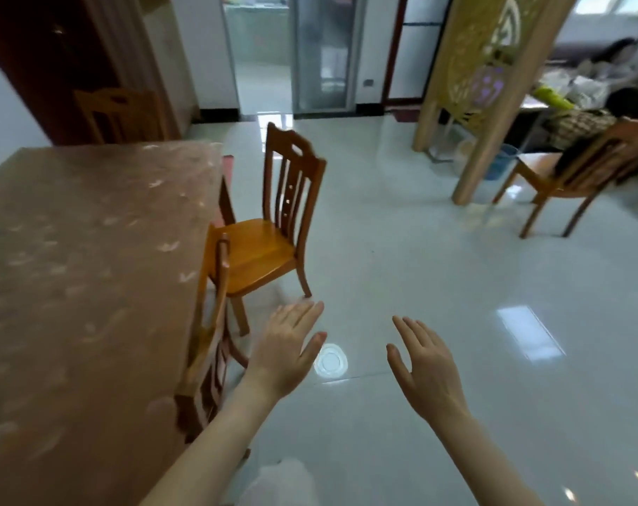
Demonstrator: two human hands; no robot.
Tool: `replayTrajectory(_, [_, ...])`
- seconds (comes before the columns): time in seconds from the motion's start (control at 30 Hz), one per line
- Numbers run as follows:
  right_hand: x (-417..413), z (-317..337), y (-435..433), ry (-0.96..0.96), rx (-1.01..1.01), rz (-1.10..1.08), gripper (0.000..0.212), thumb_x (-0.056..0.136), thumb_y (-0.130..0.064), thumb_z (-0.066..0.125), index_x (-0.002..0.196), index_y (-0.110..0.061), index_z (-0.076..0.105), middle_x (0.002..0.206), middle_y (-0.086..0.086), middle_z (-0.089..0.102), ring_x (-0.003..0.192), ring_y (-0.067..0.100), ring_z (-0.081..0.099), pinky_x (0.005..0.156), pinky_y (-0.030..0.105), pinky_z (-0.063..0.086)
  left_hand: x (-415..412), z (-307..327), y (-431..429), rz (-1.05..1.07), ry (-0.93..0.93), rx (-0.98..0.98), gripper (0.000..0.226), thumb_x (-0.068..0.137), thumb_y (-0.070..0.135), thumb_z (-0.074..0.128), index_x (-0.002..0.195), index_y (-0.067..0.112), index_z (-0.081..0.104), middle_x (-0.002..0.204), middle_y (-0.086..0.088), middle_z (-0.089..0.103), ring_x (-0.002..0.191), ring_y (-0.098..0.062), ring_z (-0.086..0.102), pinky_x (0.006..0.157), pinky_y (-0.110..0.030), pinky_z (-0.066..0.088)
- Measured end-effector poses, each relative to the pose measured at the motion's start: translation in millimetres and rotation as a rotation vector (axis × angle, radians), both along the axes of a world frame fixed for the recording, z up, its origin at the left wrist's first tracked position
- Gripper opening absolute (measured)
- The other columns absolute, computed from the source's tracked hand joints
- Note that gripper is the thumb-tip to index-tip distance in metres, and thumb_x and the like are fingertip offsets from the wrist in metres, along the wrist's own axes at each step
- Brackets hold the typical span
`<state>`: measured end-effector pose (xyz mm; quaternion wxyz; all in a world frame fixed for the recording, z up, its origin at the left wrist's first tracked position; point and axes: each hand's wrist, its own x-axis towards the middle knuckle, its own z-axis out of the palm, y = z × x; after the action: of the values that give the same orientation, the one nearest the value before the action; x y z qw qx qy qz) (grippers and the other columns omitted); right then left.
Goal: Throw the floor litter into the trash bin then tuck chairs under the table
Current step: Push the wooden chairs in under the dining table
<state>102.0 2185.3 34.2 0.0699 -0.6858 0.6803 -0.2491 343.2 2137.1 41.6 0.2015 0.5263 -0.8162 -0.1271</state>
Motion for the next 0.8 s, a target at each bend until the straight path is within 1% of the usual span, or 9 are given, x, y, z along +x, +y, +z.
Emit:
replayTrajectory(0.07, [-11, -12, -3, -0.012, 0.031, -0.031, 0.049, 0.091, -0.030, 0.055, 0.133, -0.005, 0.059, 0.129, 0.013, 0.063, 0.122, 0.035, 0.057, 0.100, 0.050, 0.047, -14, -16, -14, -0.048, -0.027, 0.038, 0.057, 0.100, 0.054, 0.021, 0.145, 0.024, 0.039, 0.148, 0.006, 0.042, 0.141, -0.012, 0.030, 0.114, -0.025, 0.012])
replayTrajectory(0.17, [-24, -28, -24, -0.015, 0.058, -0.048, 0.045, 0.091, -0.025, 0.061, 0.132, -0.005, 0.060, 0.128, 0.013, 0.064, 0.120, 0.035, 0.059, 0.098, 0.050, 0.048, -30, -33, -42, -0.104, -0.054, 0.075, 0.057, 0.100, 0.053, 0.021, 0.145, 0.024, 0.040, 0.147, 0.007, 0.044, 0.139, -0.013, 0.034, 0.114, -0.026, 0.014])
replayTrajectory(0.27, [-36, -36, -70, -0.020, 0.073, -0.032, 0.046, 0.090, -0.020, 0.068, 0.133, -0.005, 0.059, 0.129, 0.013, 0.064, 0.120, 0.034, 0.059, 0.098, 0.050, 0.048, -45, -45, -85, -0.116, -0.065, 0.092, 0.057, 0.099, 0.054, 0.019, 0.145, 0.026, 0.040, 0.147, 0.008, 0.044, 0.138, -0.012, 0.035, 0.114, -0.026, 0.015])
replayTrajectory(0.4, [-50, -37, -166, -0.014, 0.058, 0.005, 0.047, 0.091, -0.021, 0.067, 0.134, -0.006, 0.058, 0.131, 0.012, 0.063, 0.122, 0.033, 0.057, 0.100, 0.049, 0.047, -60, -56, -169, -0.076, -0.043, 0.092, 0.057, 0.099, 0.058, 0.018, 0.147, 0.031, 0.033, 0.151, 0.011, 0.037, 0.142, -0.009, 0.027, 0.115, -0.025, 0.010])
replayTrajectory(0.47, [-58, -31, -221, -0.008, 0.035, 0.022, 0.046, 0.091, -0.019, 0.067, 0.134, -0.006, 0.058, 0.131, 0.011, 0.062, 0.122, 0.033, 0.057, 0.100, 0.049, 0.046, -67, -54, -218, -0.049, -0.020, 0.087, 0.059, 0.098, 0.060, 0.017, 0.147, 0.032, 0.032, 0.151, 0.012, 0.036, 0.142, -0.009, 0.026, 0.116, -0.026, 0.011])
replayTrajectory(0.63, [-82, 3, -358, 0.013, -0.038, 0.035, 0.045, 0.092, -0.017, 0.066, 0.134, -0.005, 0.058, 0.130, 0.012, 0.063, 0.121, 0.033, 0.058, 0.100, 0.047, 0.046, -87, -21, -342, -0.025, -0.003, 0.041, 0.062, 0.096, 0.062, 0.016, 0.145, 0.032, 0.037, 0.149, 0.010, 0.041, 0.140, -0.012, 0.031, 0.115, -0.031, 0.020])
replayTrajectory(0.73, [-100, 15, -421, -0.008, -0.080, 0.029, 0.045, 0.091, -0.017, 0.066, 0.134, -0.005, 0.058, 0.130, 0.012, 0.063, 0.120, 0.033, 0.058, 0.099, 0.047, 0.047, -105, -1, -408, -0.045, -0.040, 0.011, 0.060, 0.097, 0.061, 0.019, 0.144, 0.030, 0.039, 0.147, 0.008, 0.044, 0.139, -0.015, 0.035, 0.114, -0.033, 0.022])
replayTrajectory(0.8, [-115, 12, -454, -0.019, -0.071, 0.027, 0.045, 0.092, -0.018, 0.065, 0.134, -0.006, 0.057, 0.131, 0.011, 0.062, 0.121, 0.032, 0.058, 0.099, 0.047, 0.047, -120, 2, -445, -0.054, -0.050, 0.009, 0.059, 0.098, 0.059, 0.021, 0.144, 0.029, 0.040, 0.147, 0.007, 0.045, 0.138, -0.015, 0.036, 0.113, -0.033, 0.021])
